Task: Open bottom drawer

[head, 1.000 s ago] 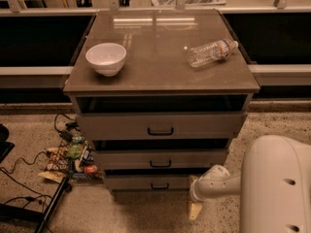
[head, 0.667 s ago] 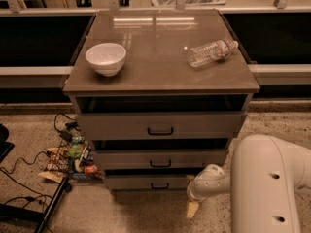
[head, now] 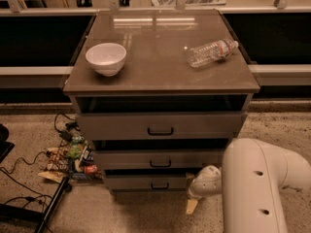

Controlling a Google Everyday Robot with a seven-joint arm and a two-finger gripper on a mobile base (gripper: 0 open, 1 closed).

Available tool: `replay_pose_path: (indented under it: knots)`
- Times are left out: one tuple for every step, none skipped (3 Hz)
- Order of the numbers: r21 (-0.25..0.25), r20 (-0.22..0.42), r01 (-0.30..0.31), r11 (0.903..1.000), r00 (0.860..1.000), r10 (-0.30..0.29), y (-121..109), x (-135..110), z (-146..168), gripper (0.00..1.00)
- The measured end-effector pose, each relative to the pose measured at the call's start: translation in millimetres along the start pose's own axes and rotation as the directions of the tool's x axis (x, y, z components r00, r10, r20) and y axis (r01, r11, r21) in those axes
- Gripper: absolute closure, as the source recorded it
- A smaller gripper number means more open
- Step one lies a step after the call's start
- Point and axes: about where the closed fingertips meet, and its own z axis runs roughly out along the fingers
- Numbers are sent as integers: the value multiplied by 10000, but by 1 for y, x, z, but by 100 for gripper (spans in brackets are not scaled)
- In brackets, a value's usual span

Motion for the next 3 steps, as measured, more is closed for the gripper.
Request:
replay_pose_path:
  knots:
    - [270,-148,-4,9996,9999,8,-10,7,15,0]
    - [564,-314,105,9984,9995,-88,-22,8,21,0]
    - [567,-559,188,9982,9983,-156,-24,5,30,0]
